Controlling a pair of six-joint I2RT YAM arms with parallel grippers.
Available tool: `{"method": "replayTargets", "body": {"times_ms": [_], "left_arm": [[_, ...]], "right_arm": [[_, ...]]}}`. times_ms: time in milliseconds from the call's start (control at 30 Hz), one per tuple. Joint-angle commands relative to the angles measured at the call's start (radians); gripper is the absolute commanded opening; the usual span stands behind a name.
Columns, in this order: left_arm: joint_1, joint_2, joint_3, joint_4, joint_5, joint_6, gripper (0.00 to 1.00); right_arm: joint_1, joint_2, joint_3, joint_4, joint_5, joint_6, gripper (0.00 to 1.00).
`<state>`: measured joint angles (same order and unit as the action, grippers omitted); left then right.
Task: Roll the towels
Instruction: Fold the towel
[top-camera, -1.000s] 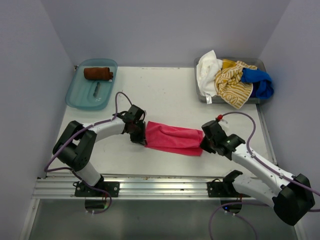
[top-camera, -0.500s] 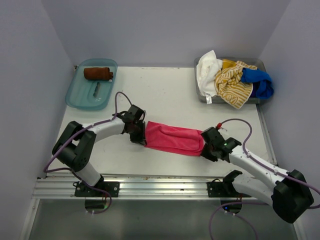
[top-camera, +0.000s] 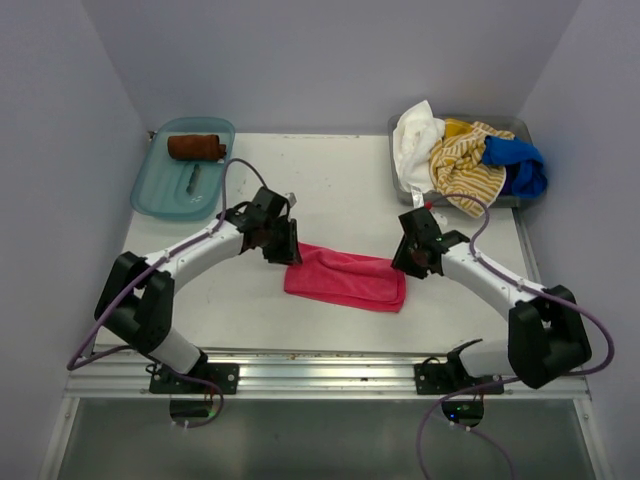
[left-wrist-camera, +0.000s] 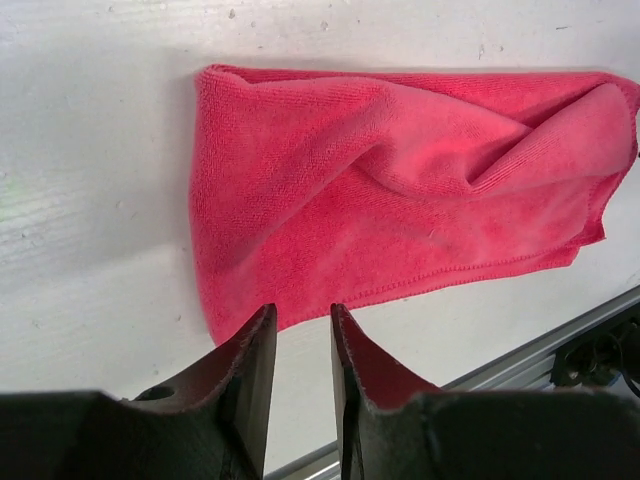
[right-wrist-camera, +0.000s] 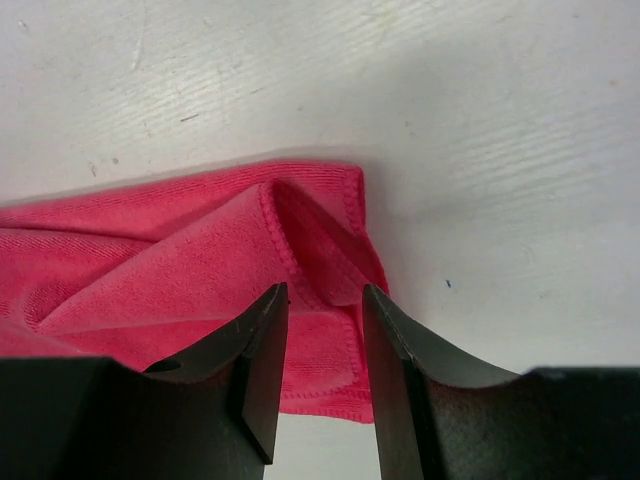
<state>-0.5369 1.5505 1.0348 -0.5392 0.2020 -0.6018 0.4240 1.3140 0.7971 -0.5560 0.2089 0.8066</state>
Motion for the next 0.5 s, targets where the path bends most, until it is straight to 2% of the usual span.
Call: {"method": "replayTargets", "body": {"times_ms": [0, 300, 400, 467], "left_arm": [[0.008, 0.039, 0.048, 0.008, 0.026, 0.036, 0.31], [0.006, 0.169, 0.07, 0.077, 0.066, 0.048, 0.28], [0.008, 0.186, 0.054, 0.091, 0.076, 0.051, 0.27], [0.008, 0.197, 0.045, 0.097, 0.076, 0.053, 0.26]], "right_arm": [[-0.008, 0.068, 0.069, 0.071, -0.068, -0.058, 0.4], [-0.017, 0.148, 0.074, 0.13, -0.08, -0.024, 0.38], [-0.024, 0.166, 0.077, 0.14, -0.078, -0.02, 0.35], [-0.027, 0.183, 0.08, 0.145, -0.077, -0.014, 0.28]]}}
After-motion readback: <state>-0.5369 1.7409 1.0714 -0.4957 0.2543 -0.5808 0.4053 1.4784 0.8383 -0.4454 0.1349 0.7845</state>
